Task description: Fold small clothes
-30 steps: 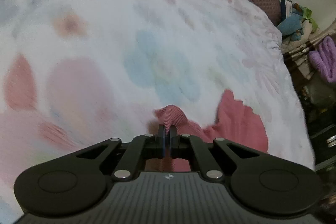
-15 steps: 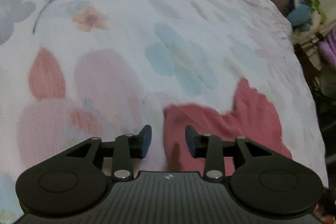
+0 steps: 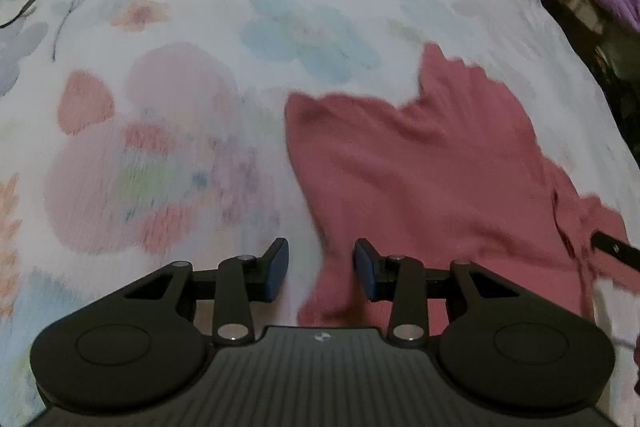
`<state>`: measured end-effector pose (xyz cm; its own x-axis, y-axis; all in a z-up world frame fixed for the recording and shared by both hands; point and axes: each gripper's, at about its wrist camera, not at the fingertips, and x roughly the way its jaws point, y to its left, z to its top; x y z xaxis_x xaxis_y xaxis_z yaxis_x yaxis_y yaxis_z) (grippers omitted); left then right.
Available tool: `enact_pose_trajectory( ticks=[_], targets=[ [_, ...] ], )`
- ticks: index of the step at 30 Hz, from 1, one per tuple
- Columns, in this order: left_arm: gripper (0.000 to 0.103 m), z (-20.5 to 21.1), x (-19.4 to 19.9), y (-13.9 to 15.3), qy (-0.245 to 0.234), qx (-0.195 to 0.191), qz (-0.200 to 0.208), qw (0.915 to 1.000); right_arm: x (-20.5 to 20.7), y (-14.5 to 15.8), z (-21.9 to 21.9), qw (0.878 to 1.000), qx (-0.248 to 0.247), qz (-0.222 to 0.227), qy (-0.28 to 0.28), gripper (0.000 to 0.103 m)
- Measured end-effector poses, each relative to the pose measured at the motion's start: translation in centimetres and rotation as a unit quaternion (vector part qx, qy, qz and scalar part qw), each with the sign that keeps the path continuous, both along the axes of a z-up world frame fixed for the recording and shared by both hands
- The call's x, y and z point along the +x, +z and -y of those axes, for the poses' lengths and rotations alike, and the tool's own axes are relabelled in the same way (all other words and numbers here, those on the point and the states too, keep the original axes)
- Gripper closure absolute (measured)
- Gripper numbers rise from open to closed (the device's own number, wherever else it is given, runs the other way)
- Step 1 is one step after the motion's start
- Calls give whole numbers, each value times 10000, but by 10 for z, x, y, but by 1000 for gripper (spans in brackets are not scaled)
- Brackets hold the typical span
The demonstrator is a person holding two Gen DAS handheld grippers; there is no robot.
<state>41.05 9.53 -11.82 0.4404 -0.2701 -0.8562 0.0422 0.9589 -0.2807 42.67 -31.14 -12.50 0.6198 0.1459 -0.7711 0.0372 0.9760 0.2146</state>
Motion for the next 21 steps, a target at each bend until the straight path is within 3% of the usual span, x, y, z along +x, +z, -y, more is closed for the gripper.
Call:
enact_pose_trajectory(
  ticks=[4,5,9,11,13,18,21],
  targets=[
    [49,2,-18,-1,-536,-67,-83,9985,-19,-8,9,9999,-163,-10,55,68],
    [45,6,-22,-2,-690,22,-45,9976,-22,-11,10,9998,-156,-41,73,68],
    [46,23,-26,-12,-952,654,118,9932,-17,-22,14,9999,-41,-146,8,79],
    [74,23,-24,-15,-794,750,243,9937,-11,-26,14,9998,42,-161,-60,89],
    [91,14,-19,-14,-590,528,247,9966,-8,-25,17,9997,194,-138,-101,103],
    [94,-14,-17,-7,-309,326,245,9987,-19,5,30,9995,261,108,-137,103],
    [94,-16,-16,-19,-276,353,100,9989,-22,-15,32,9996,26,-271,-70,103]
  ],
)
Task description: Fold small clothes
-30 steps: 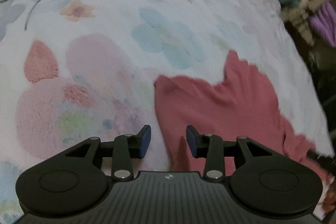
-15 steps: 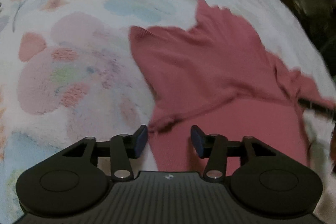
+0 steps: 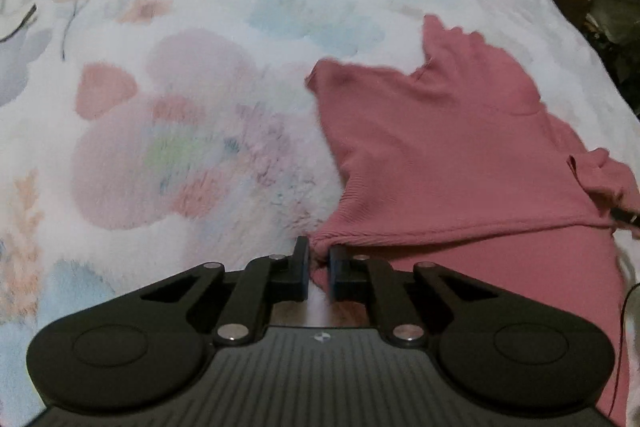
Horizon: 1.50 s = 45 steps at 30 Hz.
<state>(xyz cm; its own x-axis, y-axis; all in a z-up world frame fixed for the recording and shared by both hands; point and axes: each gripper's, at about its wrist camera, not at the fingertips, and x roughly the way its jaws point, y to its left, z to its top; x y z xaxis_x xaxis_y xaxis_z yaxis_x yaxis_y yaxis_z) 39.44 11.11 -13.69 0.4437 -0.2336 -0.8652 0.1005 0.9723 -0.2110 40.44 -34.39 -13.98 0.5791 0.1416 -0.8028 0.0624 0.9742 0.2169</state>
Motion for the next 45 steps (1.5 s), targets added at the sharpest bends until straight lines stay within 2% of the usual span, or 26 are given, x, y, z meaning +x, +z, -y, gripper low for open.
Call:
enact_pose_trajectory(
  ticks=[2,4,5,6,8,9,10,11,13,16,19,23,24,27,30,34,38,40,43,45],
  targets=[
    [94,3,0,-1,32,7,-9,10000,-1,-25,5,9993,196,-305,-85,103],
    [88,4,0,0,29,-8,-22,10000,-5,-27,10,9983,464,-210,-266,102],
    [83,5,0,1,-16,14,-51,10000,-6,-24,11,9980,529,-197,-290,99],
    [83,4,-1,3,-74,30,-69,9999,-7,-20,11,9980,533,-189,-277,98],
    [72,1,-3,9,-162,29,-77,9998,-10,-6,8,9991,355,-137,-174,93],
    [69,0,-5,13,-180,6,-65,9998,-13,2,6,9996,271,-78,-92,84],
    [62,-1,-7,17,-189,-26,-28,9998,-16,11,2,9999,173,7,11,81],
    [59,-3,-10,23,-187,-73,37,9998,-18,20,-3,9998,94,118,126,81],
    [59,-5,-11,32,-171,-124,175,9996,-15,33,-17,9990,-138,240,352,81],
    [59,-2,-9,44,-82,-216,385,9990,-1,38,-39,9961,-416,405,668,81],
    [59,6,-5,47,-100,-251,421,9987,25,21,-56,9955,-436,229,815,83],
    [59,10,-5,43,-131,-359,416,9984,51,-11,-67,9946,-798,-127,654,82],
    [59,10,-5,41,-140,-379,398,9984,52,-17,-63,9953,-733,-181,604,83],
    [59,11,-4,36,-134,-389,354,9985,56,-22,-52,9974,-493,-242,465,100],
    [59,9,-3,32,-58,-431,328,9985,53,-9,-37,9996,-82,-117,250,101],
    [59,7,-3,29,-32,-510,286,9983,46,22,-19,9973,711,178,25,101],
    [59,6,-5,30,6,-586,269,9979,52,35,-20,9864,1622,243,-85,101],
    [59,5,-7,32,-1,-598,258,9979,57,31,-33,9855,1689,182,-31,99],
    [59,3,-8,36,-11,-561,250,9981,64,17,-51,9871,1592,-128,54,85],
    [59,0,-9,39,-4,-555,268,9981,59,18,-49,9852,1710,-91,14,84]
  ],
)
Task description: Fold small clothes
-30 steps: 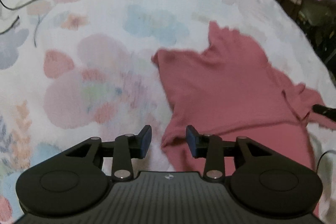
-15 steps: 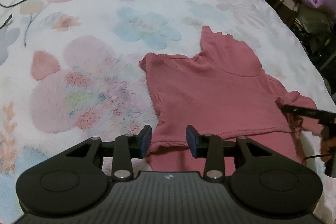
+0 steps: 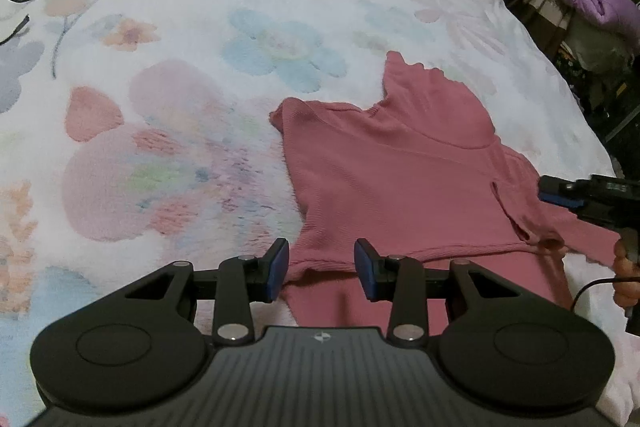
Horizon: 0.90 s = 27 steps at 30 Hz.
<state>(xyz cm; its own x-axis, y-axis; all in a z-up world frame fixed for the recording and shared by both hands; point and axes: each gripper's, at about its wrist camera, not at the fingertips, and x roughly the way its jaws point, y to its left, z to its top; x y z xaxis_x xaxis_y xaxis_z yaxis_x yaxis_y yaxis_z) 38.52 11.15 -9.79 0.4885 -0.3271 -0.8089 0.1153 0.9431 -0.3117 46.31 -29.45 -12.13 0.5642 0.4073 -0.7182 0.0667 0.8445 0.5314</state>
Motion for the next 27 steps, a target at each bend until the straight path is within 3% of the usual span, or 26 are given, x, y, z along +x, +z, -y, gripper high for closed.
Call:
enact_pose_trajectory(
  ticks=[2,5,6,9,12,16,18,19,23,27],
  targets=[
    [59,-4,1,0,41,39,-2,10000,-9,8,10,9999,50,111,-82,84],
    [59,-4,2,-1,145,24,-28,9999,-22,16,25,9990,-389,182,-135,85],
    [59,-3,2,-2,171,-1,-50,9998,-26,13,27,9981,-594,117,-136,90],
    [59,4,2,-5,171,-22,-120,9998,-33,-9,31,9950,-989,-147,-36,94],
    [59,13,0,-6,113,115,-182,9997,-44,-34,31,9937,-1020,-451,134,95],
    [59,17,-2,-1,85,302,-188,9993,-60,-14,62,9977,-620,-20,-262,90],
    [59,17,-3,5,97,385,-134,9991,-71,3,89,9958,-791,167,-429,81],
    [59,18,-2,6,108,426,-118,9990,-78,11,106,9934,-988,228,-545,77],
    [59,19,-2,10,181,606,-167,9979,-108,29,192,9742,-1933,196,-1148,76],
    [59,24,-3,7,264,753,-260,9965,-136,32,276,9347,-3146,-74,-1652,55]
  ],
)
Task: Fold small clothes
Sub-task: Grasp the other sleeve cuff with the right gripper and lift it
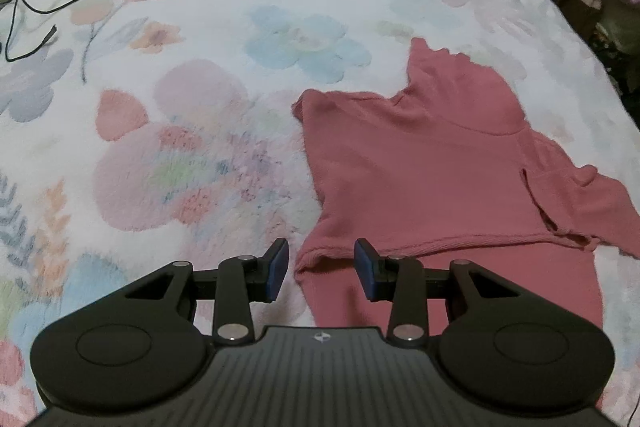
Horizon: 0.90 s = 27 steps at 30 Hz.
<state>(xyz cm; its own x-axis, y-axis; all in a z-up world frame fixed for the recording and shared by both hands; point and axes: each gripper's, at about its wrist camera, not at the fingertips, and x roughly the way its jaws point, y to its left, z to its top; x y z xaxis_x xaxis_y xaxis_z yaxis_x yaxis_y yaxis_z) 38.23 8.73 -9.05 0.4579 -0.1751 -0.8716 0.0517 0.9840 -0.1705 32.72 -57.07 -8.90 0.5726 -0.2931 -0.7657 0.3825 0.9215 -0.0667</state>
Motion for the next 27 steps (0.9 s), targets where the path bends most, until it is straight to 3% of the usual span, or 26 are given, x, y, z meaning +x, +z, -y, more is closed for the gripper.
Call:
enact_pose_trajectory(
  ticks=[2,3,6,9,11,12,15,16,18,21,27],
  targets=[
    [59,6,1,-3,2,119,-57,9999,-9,-5,33,9985,-474,-188,-209,52],
    [59,9,3,-5,-14,193,-74,9998,-13,-9,50,9977,-539,-244,-328,46],
    [59,20,7,-7,1,337,-98,9994,-22,-23,95,9972,-30,-168,-731,38],
    [59,30,9,-8,25,327,-145,9994,-23,-34,121,9937,514,135,-986,38],
    [59,34,7,-7,9,365,-151,9992,-11,-42,127,9930,612,249,-984,42],
    [59,36,6,-6,-2,392,-140,9991,-6,-47,128,9928,616,224,-999,49],
    [59,36,-1,-4,-7,393,-106,9992,7,-52,127,9931,586,-38,-1012,95],
    [59,35,-2,-2,1,388,-97,9992,8,-49,126,9934,544,-36,-1013,96],
    [59,28,-6,2,58,375,-65,9993,9,-39,125,9936,532,124,-988,98],
    [59,17,-9,12,151,300,25,9994,5,-1,115,9929,720,493,-807,99],
    [59,0,-22,36,171,-132,291,9993,16,117,62,9839,1361,1160,-71,99]
  ],
)
